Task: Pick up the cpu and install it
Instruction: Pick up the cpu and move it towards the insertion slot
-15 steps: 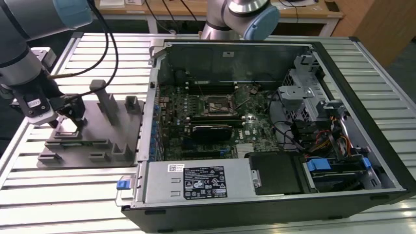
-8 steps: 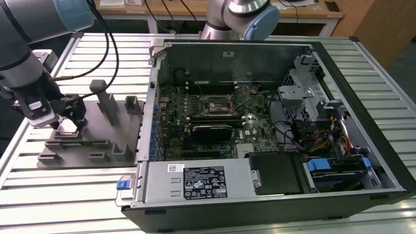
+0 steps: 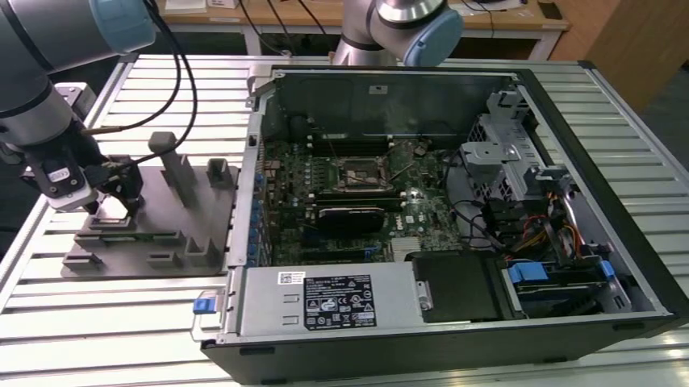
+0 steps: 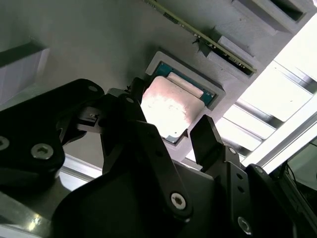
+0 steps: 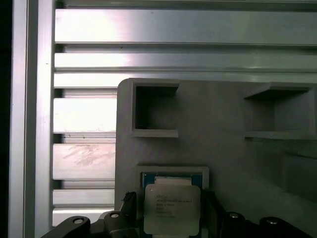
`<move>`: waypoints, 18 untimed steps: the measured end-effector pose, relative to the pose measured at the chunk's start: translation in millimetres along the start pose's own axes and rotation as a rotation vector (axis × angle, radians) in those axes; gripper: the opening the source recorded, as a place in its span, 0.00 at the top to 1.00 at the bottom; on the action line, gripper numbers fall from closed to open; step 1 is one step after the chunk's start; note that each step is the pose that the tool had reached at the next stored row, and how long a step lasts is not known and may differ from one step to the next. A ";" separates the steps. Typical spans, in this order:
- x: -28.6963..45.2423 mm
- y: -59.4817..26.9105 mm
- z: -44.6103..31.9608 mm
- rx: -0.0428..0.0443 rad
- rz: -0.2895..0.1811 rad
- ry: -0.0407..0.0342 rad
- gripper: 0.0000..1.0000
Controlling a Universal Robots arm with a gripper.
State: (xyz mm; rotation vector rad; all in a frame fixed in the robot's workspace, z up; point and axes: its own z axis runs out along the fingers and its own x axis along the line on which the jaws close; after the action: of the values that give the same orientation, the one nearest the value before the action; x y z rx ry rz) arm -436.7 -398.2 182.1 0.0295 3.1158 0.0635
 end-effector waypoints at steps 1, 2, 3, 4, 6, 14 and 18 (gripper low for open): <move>0.0 0.0 -0.1 0.0001 0.000 0.0002 0.35; 0.0 0.0 -0.1 0.0001 0.000 0.0003 0.35; 0.0 0.0 -0.1 0.0002 0.000 0.0004 0.35; -0.1 -0.1 -0.1 0.0002 0.000 0.0004 0.35; -0.3 0.0 -0.1 0.0002 0.000 0.0004 0.35; -0.5 -0.1 -0.1 0.0003 0.000 0.0005 0.43; -0.5 0.0 -0.1 0.0002 0.000 0.0004 0.46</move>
State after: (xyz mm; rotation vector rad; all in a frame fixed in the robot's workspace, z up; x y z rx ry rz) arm -436.1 -398.3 182.2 0.0294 3.1162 0.0632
